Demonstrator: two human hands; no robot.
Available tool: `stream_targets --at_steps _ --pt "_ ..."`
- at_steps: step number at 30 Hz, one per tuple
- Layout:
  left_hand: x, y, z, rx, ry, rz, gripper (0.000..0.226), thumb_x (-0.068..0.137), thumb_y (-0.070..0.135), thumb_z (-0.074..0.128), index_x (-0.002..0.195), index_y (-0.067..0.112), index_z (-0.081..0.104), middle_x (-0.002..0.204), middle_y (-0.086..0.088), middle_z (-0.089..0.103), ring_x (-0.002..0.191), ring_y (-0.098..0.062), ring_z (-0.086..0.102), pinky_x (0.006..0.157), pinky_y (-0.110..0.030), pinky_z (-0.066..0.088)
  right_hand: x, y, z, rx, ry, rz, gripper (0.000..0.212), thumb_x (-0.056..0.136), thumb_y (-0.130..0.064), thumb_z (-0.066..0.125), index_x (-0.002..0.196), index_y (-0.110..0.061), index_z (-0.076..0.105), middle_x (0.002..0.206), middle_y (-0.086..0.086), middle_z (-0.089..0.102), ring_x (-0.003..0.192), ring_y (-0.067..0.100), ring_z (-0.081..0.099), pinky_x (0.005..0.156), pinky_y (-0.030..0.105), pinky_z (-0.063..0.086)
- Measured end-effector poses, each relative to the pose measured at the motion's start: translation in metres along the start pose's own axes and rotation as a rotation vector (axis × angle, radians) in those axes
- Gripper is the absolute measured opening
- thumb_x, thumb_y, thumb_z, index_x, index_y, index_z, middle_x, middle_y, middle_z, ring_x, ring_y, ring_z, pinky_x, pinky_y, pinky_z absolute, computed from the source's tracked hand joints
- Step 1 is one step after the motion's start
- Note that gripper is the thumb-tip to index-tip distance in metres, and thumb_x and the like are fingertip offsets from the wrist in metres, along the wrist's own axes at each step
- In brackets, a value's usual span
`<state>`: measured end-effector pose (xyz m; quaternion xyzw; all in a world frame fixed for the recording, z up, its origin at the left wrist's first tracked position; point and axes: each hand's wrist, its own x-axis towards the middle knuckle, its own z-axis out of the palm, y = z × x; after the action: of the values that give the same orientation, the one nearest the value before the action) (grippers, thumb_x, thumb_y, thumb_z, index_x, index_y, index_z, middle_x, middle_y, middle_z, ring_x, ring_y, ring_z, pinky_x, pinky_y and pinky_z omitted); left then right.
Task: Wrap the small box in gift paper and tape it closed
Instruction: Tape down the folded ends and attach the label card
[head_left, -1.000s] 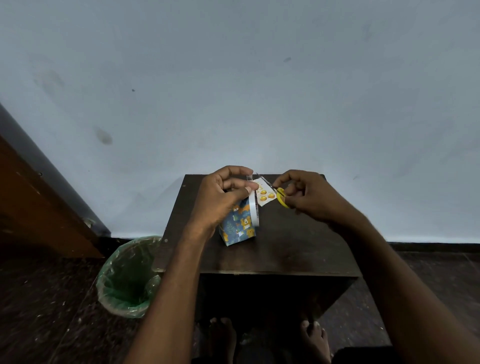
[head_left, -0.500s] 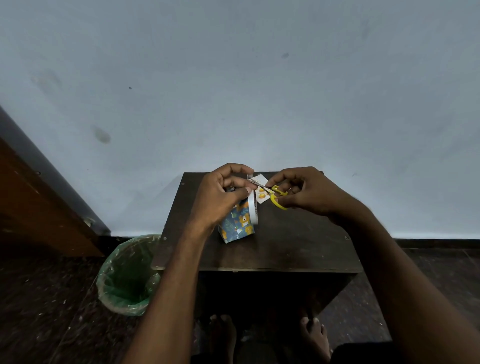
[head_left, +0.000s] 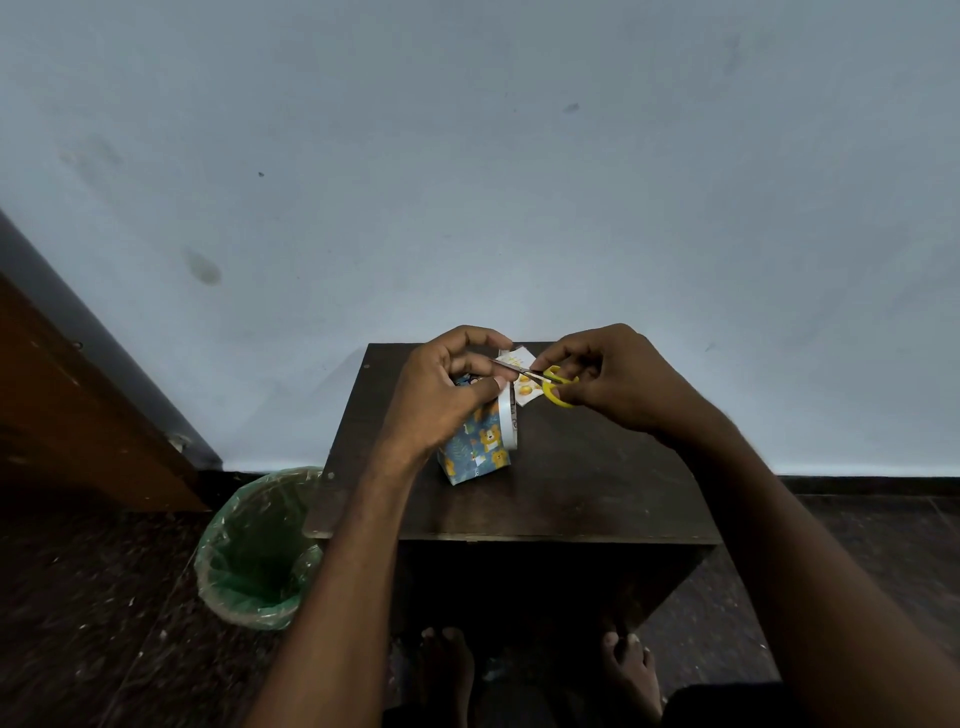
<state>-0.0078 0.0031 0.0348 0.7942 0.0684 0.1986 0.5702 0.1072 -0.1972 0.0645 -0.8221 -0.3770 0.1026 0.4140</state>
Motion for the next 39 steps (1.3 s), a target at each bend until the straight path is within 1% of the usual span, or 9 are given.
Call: stream_targets --at_steps 3,9,14,17,22,29,33,36,39 --pt "0.001 0.000 0.000 0.013 0.005 0.002 0.042 0.090 -0.004 0.077 0.125 0.018 0.069 0.091 0.002 0.083 0.099 -0.014 0.078 0.095 -0.031 0.059 0.000 0.000 0.000 -0.042 -0.006 -0.006 0.029 0.082 -0.008 0.082 0.101 -0.030 0.082 0.080 -0.002 0.074 0.060 0.000 0.055 0.067 0.028 0.045" --pt "0.003 -0.002 0.002 0.013 0.040 -0.019 0.055 0.089 0.000 0.080 0.139 0.017 0.062 0.090 0.002 0.083 0.101 -0.011 0.077 0.101 -0.028 0.053 -0.002 0.007 -0.005 0.140 -0.046 0.021 0.036 0.080 -0.006 0.085 0.105 -0.032 0.082 0.095 0.001 0.078 0.094 0.041 0.070 0.090 0.051 0.059" --pt "0.004 -0.002 0.001 0.016 0.036 -0.037 0.053 0.090 0.002 0.080 0.138 0.018 0.062 0.094 0.004 0.083 0.104 -0.010 0.077 0.107 -0.039 0.055 -0.003 0.007 -0.007 0.299 -0.047 0.026 0.033 0.086 0.002 0.080 0.111 -0.020 0.080 0.092 -0.001 0.078 0.076 0.016 0.068 0.068 0.027 0.058" --pt "0.003 0.000 0.002 0.004 0.036 -0.046 0.048 0.090 0.002 0.080 0.131 0.023 0.065 0.094 0.005 0.083 0.106 -0.009 0.076 0.106 -0.036 0.054 0.000 0.014 -0.003 0.307 0.056 0.102 0.028 0.086 -0.003 0.079 0.107 -0.022 0.079 0.090 0.004 0.078 0.075 0.013 0.069 0.064 0.030 0.056" --pt "0.002 0.001 0.003 -0.079 0.068 -0.052 0.041 0.090 0.004 0.082 0.120 0.031 0.070 0.097 0.001 0.084 0.103 -0.015 0.077 0.107 -0.044 0.055 0.002 0.037 0.036 -0.311 0.136 0.270 0.019 0.072 -0.021 0.084 0.090 -0.025 0.080 0.085 -0.001 0.072 0.087 0.025 0.070 0.073 0.032 0.052" --pt "-0.001 0.004 0.001 -0.133 0.028 -0.068 0.052 0.090 0.007 0.084 0.137 0.018 0.065 0.097 -0.004 0.083 0.095 -0.016 0.075 0.093 -0.030 0.056 -0.003 0.029 0.074 -0.628 0.014 0.301 0.020 0.083 -0.017 0.063 0.101 -0.017 0.073 0.104 0.009 0.069 0.099 0.037 0.069 0.072 0.034 0.050" --pt "-0.003 0.006 -0.002 -0.141 -0.032 -0.058 0.049 0.090 0.006 0.084 0.135 0.016 0.068 0.098 -0.006 0.083 0.092 -0.013 0.076 0.089 -0.029 0.054 -0.001 0.016 0.068 -0.198 0.297 0.050 0.045 0.080 -0.027 0.074 0.125 -0.026 0.072 0.120 -0.007 0.071 0.106 0.015 0.065 0.086 0.032 0.051" --pt "-0.004 0.006 -0.005 -0.145 -0.098 -0.059 0.049 0.089 0.003 0.083 0.134 0.013 0.068 0.098 -0.010 0.083 0.102 -0.019 0.078 0.095 -0.031 0.058 0.002 0.003 0.060 0.094 0.183 -0.155 0.044 0.086 -0.010 0.077 0.128 -0.021 0.072 0.120 -0.012 0.075 0.106 0.004 0.068 0.091 0.024 0.053" --pt "-0.005 0.009 -0.005 -0.155 -0.070 -0.076 0.048 0.088 0.005 0.085 0.133 0.011 0.069 0.096 -0.012 0.083 0.102 -0.019 0.078 0.097 -0.031 0.059 0.000 0.002 0.056 0.226 0.110 -0.116 0.024 0.089 -0.004 0.074 0.107 -0.018 0.081 0.095 -0.006 0.080 0.087 0.006 0.073 0.079 0.027 0.058"
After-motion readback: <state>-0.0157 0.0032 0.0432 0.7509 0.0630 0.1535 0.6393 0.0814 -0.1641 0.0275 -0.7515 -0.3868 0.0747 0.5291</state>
